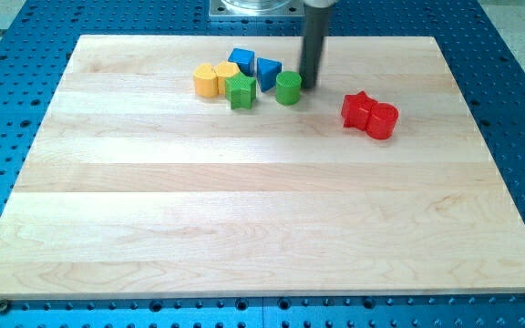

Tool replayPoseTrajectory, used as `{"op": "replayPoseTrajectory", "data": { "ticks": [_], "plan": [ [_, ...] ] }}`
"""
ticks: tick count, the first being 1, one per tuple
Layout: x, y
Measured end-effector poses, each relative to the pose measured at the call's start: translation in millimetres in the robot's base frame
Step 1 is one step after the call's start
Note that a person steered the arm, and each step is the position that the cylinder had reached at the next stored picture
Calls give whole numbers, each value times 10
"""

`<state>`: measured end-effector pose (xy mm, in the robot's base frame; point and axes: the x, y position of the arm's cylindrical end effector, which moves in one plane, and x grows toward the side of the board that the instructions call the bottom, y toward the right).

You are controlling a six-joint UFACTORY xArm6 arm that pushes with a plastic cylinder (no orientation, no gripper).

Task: Form a triangle by using green blue and yellow blocks

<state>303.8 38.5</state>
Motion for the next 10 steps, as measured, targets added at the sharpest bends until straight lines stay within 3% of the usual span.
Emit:
{"op": "replayPoseTrajectory", "data": {
  "ticks": [3,5,6,8,9,10],
  "plan": [
    [-23,-777],
    [5,-1723],
    [323,-1818],
    [333,-839],
    [391,-1374],
    [391,-1407]
  ]
}}
